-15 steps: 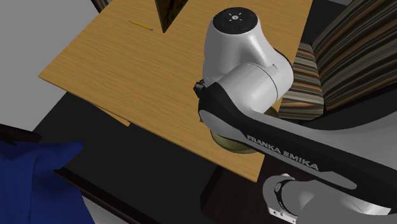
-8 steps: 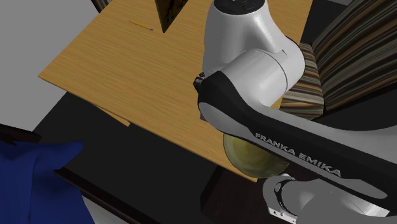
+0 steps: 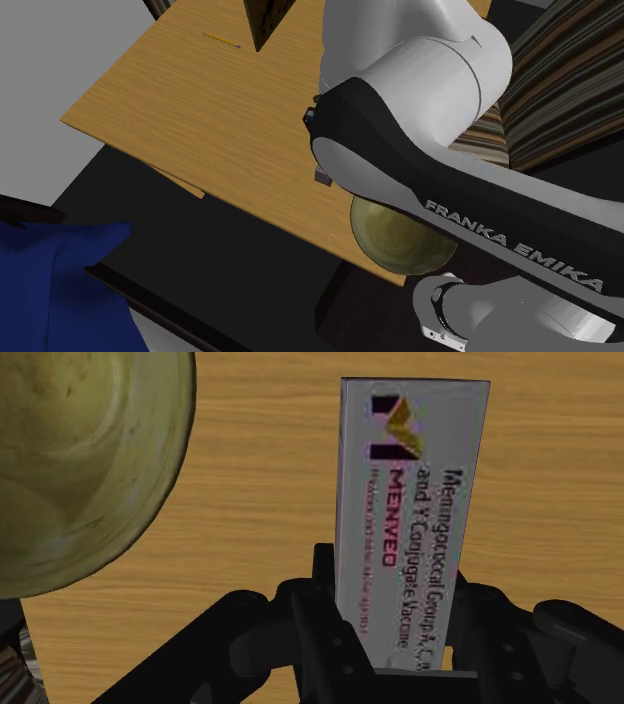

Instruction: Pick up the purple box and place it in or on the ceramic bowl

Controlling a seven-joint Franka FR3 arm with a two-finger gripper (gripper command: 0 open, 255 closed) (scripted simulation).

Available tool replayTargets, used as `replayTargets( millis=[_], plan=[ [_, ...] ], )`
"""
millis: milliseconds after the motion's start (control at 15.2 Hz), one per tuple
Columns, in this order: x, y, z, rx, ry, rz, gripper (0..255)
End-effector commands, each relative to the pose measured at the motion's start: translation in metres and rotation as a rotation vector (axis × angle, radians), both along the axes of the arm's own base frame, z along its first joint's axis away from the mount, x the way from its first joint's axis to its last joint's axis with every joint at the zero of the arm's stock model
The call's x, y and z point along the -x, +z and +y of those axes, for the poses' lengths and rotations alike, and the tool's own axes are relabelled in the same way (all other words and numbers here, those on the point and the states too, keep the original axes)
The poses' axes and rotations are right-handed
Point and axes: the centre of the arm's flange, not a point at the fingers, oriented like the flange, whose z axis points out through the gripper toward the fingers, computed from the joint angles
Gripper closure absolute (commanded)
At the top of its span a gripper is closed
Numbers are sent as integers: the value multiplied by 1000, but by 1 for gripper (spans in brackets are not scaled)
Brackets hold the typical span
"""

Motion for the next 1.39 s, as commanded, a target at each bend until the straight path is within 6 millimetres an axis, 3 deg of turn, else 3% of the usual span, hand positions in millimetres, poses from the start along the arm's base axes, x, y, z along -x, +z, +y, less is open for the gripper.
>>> replayTargets(
  millis=[0,1122,1320],
  plan=[
    [1,11,0,0,0,0,255],
    [1,99,0,0,0,0,255],
    [36,98,19,0,0,0,255]
  ],
)
